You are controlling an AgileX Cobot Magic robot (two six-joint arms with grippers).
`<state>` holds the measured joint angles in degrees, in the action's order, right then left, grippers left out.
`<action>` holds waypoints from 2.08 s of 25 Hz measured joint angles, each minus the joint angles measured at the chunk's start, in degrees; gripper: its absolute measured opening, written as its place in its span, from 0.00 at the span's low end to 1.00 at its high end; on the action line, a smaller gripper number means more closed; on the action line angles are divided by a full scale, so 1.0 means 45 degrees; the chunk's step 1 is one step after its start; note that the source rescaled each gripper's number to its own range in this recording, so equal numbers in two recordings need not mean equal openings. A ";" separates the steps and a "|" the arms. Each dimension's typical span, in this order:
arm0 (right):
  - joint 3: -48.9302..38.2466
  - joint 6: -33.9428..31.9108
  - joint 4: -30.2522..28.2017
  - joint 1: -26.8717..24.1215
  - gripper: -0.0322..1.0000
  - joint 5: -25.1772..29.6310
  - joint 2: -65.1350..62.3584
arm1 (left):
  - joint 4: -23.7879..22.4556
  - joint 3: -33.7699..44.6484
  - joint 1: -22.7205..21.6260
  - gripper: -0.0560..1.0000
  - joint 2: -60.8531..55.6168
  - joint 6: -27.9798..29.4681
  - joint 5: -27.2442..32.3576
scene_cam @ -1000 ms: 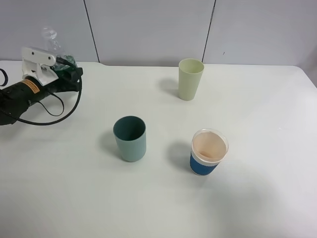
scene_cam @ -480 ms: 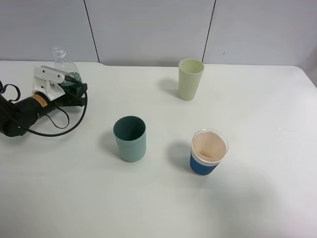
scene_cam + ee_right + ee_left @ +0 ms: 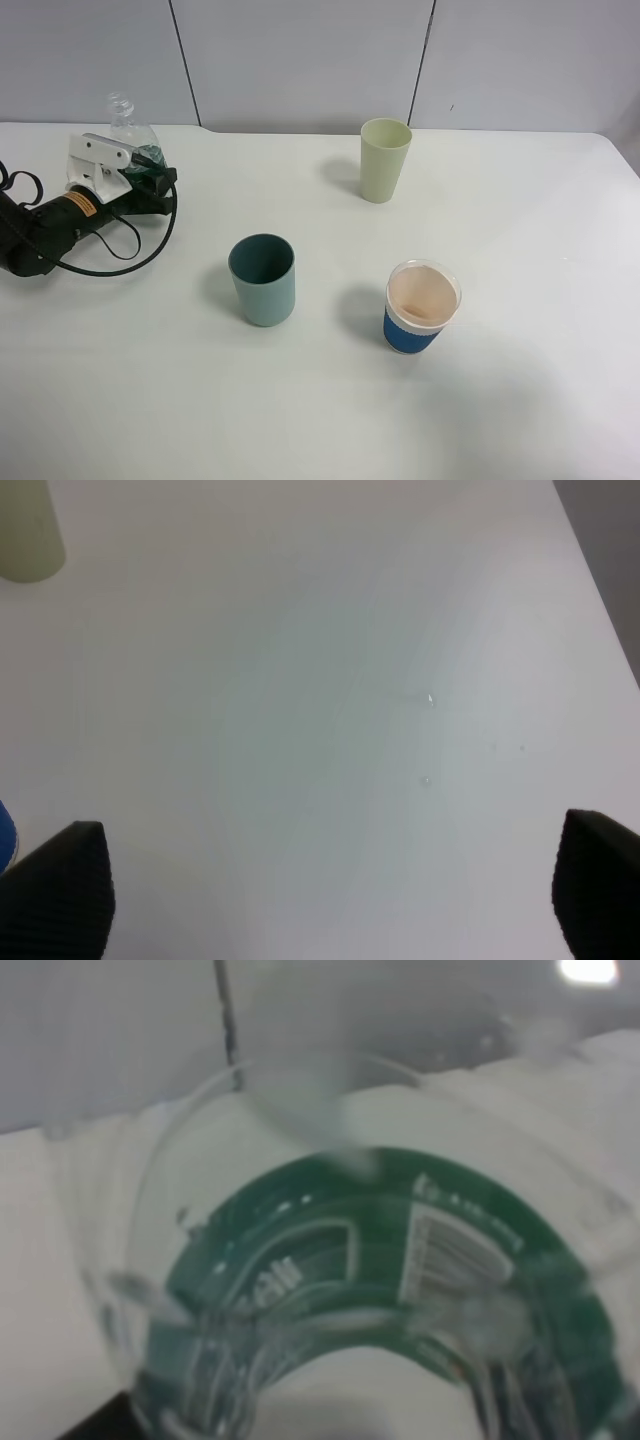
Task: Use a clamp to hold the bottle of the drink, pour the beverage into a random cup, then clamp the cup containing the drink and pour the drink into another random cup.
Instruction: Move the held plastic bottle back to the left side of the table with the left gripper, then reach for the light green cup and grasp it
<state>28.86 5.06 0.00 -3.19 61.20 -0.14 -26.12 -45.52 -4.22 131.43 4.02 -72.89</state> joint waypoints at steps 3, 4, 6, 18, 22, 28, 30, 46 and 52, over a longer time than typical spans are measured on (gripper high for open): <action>0.0000 0.0000 0.0000 0.0000 0.68 0.0000 0.0000 | 0.0000 0.0000 0.0000 0.21 -0.0027 0.0000 0.0033; 0.0000 0.0000 0.0000 0.0000 0.68 0.0000 0.0000 | 0.0000 0.0000 0.0000 0.34 -0.0043 0.0000 0.0256; 0.0000 0.0000 0.0000 0.0000 0.68 0.0000 0.0000 | -0.0012 0.0014 0.0000 0.72 -0.0070 0.0000 0.0599; 0.0000 0.0000 0.0000 0.0000 0.68 0.0000 0.0000 | 0.1117 0.3102 0.0000 0.99 -0.3369 -0.0042 0.0686; 0.0000 0.0000 0.0000 0.0000 0.68 0.0000 0.0000 | 0.2136 0.4880 0.0000 1.00 -0.5556 -0.0212 0.0713; 0.0000 0.0000 0.0000 0.0000 0.68 0.0000 0.0000 | 0.2894 0.6046 0.0000 1.00 -0.9343 -0.1204 0.0882; 0.0000 0.0000 0.0000 0.0000 0.68 0.0000 0.0000 | 0.3036 0.6093 0.0000 1.00 -1.0651 -0.1293 0.1863; 0.0000 0.0000 0.0000 0.0000 0.68 0.0000 0.0000 | 0.4160 0.3965 0.0000 1.00 -2.0249 -0.1362 1.4410; 0.0000 0.0000 0.0000 0.0000 0.68 0.0000 0.0000 | 0.4160 0.2328 0.0000 1.00 -2.2014 -0.1347 1.9053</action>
<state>28.86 5.06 0.00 -3.19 61.20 -0.14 -7.41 -35.04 -4.22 32.37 -2.04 12.85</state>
